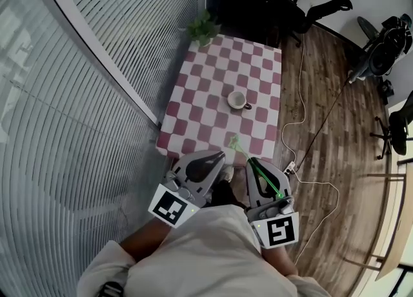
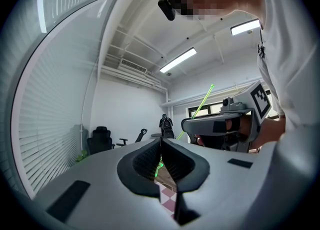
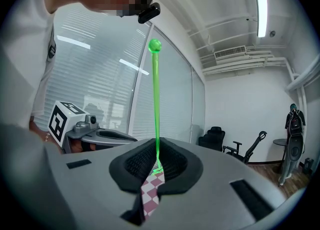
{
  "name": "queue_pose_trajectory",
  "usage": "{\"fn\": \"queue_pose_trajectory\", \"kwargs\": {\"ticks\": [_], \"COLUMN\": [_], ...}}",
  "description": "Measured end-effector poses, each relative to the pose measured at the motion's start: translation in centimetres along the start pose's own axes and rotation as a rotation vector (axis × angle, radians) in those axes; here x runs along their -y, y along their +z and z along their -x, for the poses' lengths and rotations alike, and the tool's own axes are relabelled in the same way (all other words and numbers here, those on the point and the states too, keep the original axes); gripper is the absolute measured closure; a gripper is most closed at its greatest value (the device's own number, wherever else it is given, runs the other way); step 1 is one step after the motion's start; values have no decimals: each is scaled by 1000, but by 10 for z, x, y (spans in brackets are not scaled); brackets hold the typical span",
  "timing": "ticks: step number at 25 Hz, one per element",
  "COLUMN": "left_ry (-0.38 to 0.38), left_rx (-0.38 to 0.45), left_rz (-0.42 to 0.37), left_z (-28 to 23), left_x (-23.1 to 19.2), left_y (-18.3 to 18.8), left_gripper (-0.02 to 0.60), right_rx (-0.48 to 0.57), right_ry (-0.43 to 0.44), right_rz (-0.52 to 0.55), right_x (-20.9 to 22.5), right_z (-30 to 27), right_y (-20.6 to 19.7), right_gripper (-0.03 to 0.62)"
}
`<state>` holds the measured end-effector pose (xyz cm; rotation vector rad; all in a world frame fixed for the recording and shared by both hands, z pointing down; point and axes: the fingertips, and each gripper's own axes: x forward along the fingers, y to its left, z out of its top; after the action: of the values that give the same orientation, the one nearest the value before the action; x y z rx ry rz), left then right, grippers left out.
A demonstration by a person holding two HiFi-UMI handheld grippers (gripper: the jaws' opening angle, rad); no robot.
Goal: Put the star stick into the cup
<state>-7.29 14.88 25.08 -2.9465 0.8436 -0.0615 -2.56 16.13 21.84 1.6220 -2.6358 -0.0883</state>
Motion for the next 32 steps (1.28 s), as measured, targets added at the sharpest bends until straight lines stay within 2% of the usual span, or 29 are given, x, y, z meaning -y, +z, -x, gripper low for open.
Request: {"fn": "queue_pose_trajectory", "kwargs": {"ticks": [13, 16, 20, 25, 29, 32], "left_ry": [-22, -25, -7, -7, -1, 4], "left_rx": [-9, -9, 7, -19, -27, -37], "left_rz": [-25, -27, 13, -8, -9, -13], "left_z": [-63, -81, -104, -132, -151, -165], "left_x": [-30, -42, -57, -74, -85, -91], "left_y": [-5, -6, -5, -10, -12, -12], "left_gripper": [549, 549, 549, 549, 549, 549], "right_rx": [2, 6, 9, -7, 6, 2], "right_ry": [7, -13, -11, 14, 5, 29], "right_rz": [42, 0, -16, 9, -27, 6], "right_x": [59, 77, 97, 124, 144, 156], "right_z": [-34, -50, -67, -85, -100, -105], "right_y": [-12, -10, -12, -21, -19, -24], "right_gripper": [554, 554, 554, 554, 554, 554]}}
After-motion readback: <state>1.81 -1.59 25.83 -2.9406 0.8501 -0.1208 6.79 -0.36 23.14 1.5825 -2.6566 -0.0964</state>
